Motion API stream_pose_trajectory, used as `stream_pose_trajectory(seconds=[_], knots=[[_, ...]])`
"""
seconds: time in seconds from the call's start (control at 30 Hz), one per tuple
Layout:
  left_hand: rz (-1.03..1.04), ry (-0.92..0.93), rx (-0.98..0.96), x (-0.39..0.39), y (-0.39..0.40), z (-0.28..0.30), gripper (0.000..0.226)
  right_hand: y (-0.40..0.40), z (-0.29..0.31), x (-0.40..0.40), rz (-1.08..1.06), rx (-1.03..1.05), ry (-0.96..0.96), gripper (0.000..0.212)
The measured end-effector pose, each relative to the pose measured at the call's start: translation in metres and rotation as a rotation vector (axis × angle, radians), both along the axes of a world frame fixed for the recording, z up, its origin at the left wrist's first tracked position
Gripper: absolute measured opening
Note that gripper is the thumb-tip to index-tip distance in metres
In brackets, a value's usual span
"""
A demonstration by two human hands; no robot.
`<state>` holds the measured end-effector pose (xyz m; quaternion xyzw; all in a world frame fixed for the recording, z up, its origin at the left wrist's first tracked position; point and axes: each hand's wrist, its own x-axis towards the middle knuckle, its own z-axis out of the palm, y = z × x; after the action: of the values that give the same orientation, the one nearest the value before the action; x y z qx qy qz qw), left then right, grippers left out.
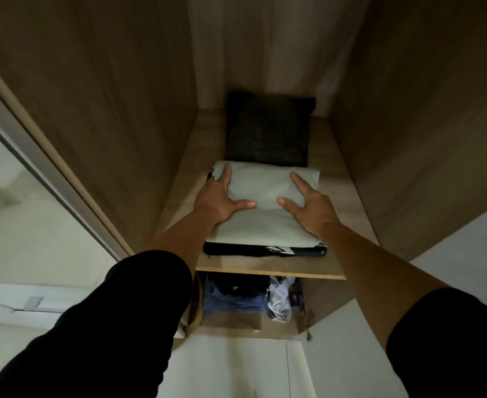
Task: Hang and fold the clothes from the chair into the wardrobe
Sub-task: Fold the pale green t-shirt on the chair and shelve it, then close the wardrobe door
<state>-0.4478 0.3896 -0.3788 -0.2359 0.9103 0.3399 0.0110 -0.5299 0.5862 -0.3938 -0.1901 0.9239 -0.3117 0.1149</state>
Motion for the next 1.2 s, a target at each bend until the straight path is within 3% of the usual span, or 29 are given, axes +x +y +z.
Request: stream_pose_trajectory(seconds=[0.23, 0.37, 0.77, 1.2], knots=[[-0.01, -0.072, 0.003, 0.035, 0.002, 0.042, 0.092, 0.017, 0.042, 0.034, -0.034, 0.225, 0.123, 0.065], [0.001, -0.018, 0.026, 0.078, 0.011, 0.102, 0.096, 0.032, 0.103, 0.075, -0.064, 0.225, 0.133, 0.062], [-0.166, 0.177, -0.149, 0.228, 0.072, 0.298, 0.109, 0.084, 0.289, 0.235, -0.058, 0.132, 0.319, 0.06], [-0.195, 0.326, -0.226, 0.352, 0.129, 0.408, 0.122, 0.145, 0.45, 0.35, -0.072, 0.207, 0.676, 0.065]])
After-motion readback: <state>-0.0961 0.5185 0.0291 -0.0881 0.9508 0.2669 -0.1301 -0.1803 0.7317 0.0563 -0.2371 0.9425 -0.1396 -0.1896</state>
